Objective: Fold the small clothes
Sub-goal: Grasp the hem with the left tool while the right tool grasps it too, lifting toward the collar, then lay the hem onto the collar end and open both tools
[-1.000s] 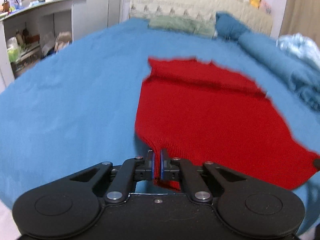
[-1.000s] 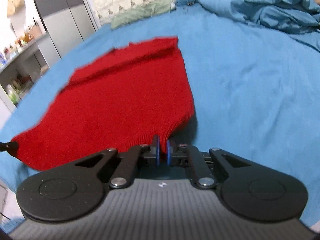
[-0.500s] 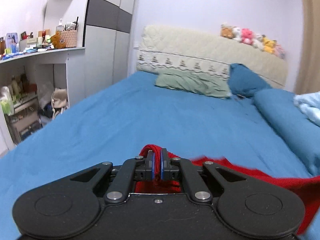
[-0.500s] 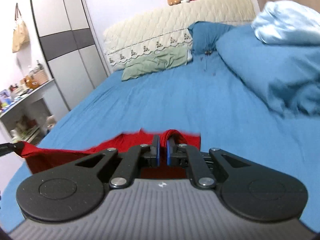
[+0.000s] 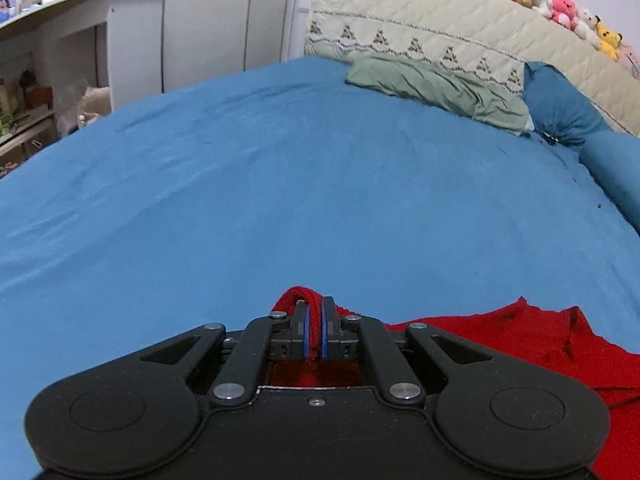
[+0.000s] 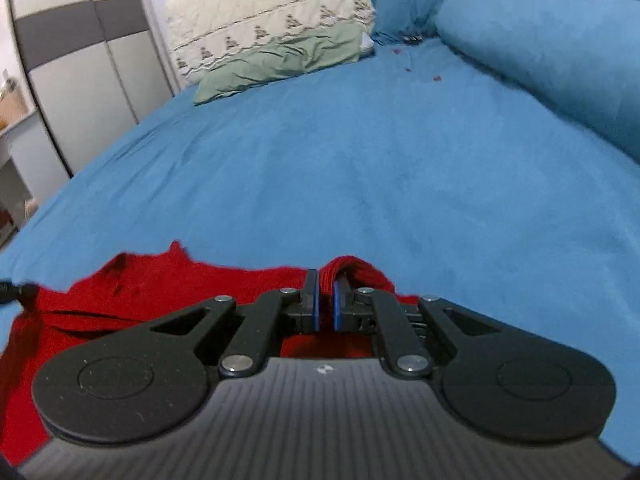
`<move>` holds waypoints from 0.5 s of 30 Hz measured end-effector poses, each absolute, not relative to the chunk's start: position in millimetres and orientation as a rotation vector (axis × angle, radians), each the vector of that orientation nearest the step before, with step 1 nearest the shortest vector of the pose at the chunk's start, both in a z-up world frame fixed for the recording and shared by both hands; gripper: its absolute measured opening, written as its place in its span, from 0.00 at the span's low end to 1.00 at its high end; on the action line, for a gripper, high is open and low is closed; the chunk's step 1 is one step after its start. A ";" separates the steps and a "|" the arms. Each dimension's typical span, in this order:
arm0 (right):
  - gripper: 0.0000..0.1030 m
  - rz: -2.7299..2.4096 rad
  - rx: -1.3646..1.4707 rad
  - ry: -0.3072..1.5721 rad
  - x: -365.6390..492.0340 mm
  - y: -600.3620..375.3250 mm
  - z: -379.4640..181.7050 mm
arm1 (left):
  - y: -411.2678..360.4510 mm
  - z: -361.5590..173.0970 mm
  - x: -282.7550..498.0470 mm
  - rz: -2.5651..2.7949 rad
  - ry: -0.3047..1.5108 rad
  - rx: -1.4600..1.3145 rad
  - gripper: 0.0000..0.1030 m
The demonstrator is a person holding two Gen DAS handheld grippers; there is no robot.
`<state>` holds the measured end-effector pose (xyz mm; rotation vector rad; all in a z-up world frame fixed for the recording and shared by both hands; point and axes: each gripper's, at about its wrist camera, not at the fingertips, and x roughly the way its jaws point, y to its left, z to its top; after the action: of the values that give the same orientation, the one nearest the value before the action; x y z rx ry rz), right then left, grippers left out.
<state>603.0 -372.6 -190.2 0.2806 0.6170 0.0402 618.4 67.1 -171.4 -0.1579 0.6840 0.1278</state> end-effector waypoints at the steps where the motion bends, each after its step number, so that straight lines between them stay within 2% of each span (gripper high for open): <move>1: 0.22 0.036 0.313 0.635 609.3 -376.6 -191.2 | 65.6 -169.8 623.2 0.128 0.708 -0.148 0.06; 3: 0.25 0.026 0.360 0.665 621.1 -381.8 -190.7 | 67.8 -167.2 634.0 0.129 0.743 -0.157 0.18; 4: 0.30 0.025 0.384 0.673 625.0 -384.3 -190.1 | 71.4 -163.9 638.1 0.134 0.754 -0.175 0.28; 5: 0.45 0.028 0.410 0.676 628.1 -387.4 -188.6 | 74.7 -159.8 637.1 0.141 0.751 -0.189 0.52; 6: 0.55 0.023 0.427 0.674 628.7 -390.0 -184.8 | 75.3 -155.4 634.5 0.146 0.730 -0.191 0.63; 7: 0.69 0.016 0.435 0.659 625.3 -390.9 -179.9 | 75.6 -148.4 626.6 0.146 0.706 -0.180 0.64; 8: 0.72 0.012 0.430 0.636 619.0 -390.2 -174.4 | 75.6 -141.9 618.3 0.128 0.692 -0.157 0.64; 11: 0.74 0.057 0.364 0.647 604.2 -378.6 -163.6 | 65.3 -134.9 587.6 0.056 0.686 -0.051 0.66; 12: 0.75 0.072 0.341 0.667 601.1 -372.8 -163.7 | 60.5 -137.9 578.4 0.024 0.696 -0.009 0.70; 15: 0.75 0.092 0.302 0.750 598.2 -361.0 -173.2 | 48.9 -157.5 564.9 -0.020 0.742 0.081 0.71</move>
<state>598.2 -361.0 -173.2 0.3019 0.7496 0.0917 564.9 48.9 -157.5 0.0809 0.7422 -0.0203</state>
